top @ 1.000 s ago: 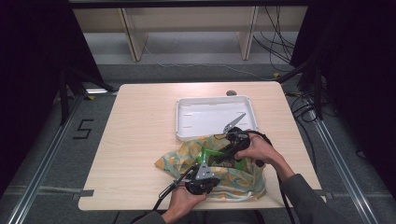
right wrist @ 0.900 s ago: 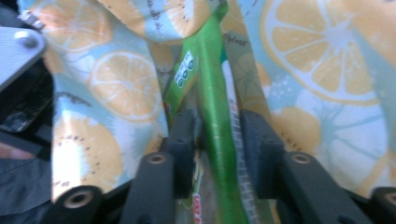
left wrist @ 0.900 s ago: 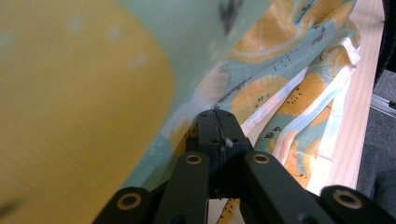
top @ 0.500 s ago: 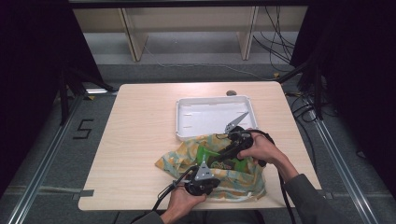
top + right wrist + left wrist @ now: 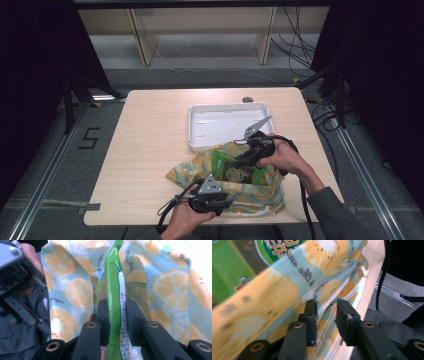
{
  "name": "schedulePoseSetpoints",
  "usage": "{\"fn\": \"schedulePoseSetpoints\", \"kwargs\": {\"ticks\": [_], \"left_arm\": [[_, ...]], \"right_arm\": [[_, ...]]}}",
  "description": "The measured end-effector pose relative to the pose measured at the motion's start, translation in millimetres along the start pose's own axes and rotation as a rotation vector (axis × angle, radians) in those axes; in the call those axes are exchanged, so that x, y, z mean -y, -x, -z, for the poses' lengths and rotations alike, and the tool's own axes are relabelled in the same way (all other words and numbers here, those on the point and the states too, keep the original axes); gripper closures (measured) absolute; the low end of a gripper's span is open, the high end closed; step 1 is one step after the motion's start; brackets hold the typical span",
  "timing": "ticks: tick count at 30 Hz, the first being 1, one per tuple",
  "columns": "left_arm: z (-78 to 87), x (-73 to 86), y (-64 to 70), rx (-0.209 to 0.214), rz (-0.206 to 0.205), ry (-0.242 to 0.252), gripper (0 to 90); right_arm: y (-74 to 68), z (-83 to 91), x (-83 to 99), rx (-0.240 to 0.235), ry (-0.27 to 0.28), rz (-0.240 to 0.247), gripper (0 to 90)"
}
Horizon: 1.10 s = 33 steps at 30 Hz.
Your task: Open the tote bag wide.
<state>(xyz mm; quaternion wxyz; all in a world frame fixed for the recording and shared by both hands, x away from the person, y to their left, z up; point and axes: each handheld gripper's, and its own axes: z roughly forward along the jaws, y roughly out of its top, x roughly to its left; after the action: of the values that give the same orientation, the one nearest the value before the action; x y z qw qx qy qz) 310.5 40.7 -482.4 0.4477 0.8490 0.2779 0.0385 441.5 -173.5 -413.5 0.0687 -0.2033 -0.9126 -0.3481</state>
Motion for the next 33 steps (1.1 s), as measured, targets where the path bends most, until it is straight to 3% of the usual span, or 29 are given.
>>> {"fn": "schedulePoseSetpoints", "kwargs": {"ticks": [5, 7, 8, 9, 10, 15, 18, 19, 27, 28, 29, 31, 32, 33], "left_arm": [[19.7, 1.6, -1.5, 0.003, -0.012, -0.007, 60.6], [26.7, 3.1, -1.0, -0.002, 0.012, 0.002, 58.7], [30.8, 3.2, -3.2, -0.007, -0.006, -0.009, 57.4], [33.7, 4.0, -2.4, 0.002, 0.021, -0.002, 55.9], [37.6, 4.2, -2.9, 0.001, 0.021, 0.000, 54.7], [52.0, 8.8, -4.5, 0.013, 0.032, 0.008, 49.1], [61.8, 11.9, -8.2, -0.032, 0.008, 0.001, 46.8], [65.1, 13.0, -8.1, -0.058, 0.023, 0.002, 46.3], [85.6, 20.5, -16.5, -0.103, 0.038, 0.016, 44.4], [88.7, 21.5, -19.9, -0.110, 0.008, -0.010, 44.0], [88.7, 22.9, -17.8, -0.109, 0.048, 0.012, 43.7], [90.3, 24.6, -19.1, -0.110, 0.044, 0.010, 42.1], [92.6, 25.5, -21.2, -0.118, 0.010, -0.007, 41.5], [92.9, 26.9, -20.0, -0.120, 0.039, -0.005, 41.1]], "right_arm": [[-1.4, 6.9, -2.5, 0.012, 0.027, -0.001, 76.0], [-1.6, 10.2, -3.7, 0.021, 0.034, 0.012, 76.0], [-1.9, 12.0, -4.3, 0.025, 0.035, 0.008, 75.9], [-1.8, 12.4, -4.7, 0.020, 0.053, 0.026, 76.0], [-3.6, 14.7, -5.1, 0.025, 0.048, 0.002, 76.0], [-6.1, 20.0, -7.9, 0.029, 0.081, 0.025, 76.0], [-7.4, 25.4, -9.8, 0.037, 0.086, 0.035, 75.9], [-6.9, 26.5, -10.1, 0.036, 0.089, 0.042, 76.0], [-11.6, 36.4, -13.1, 0.048, 0.112, 0.041, 76.0], [-11.1, 36.8, -13.4, 0.050, 0.127, 0.040, 76.0], [-11.5, 38.6, -13.9, 0.049, 0.122, 0.038, 76.0], [-11.7, 41.1, -14.8, 0.055, 0.132, 0.046, 76.0], [-11.9, 40.8, -14.9, 0.053, 0.144, 0.042, 76.0], [-11.5, 43.3, -15.4, 0.059, 0.142, 0.046, 76.0]]}}
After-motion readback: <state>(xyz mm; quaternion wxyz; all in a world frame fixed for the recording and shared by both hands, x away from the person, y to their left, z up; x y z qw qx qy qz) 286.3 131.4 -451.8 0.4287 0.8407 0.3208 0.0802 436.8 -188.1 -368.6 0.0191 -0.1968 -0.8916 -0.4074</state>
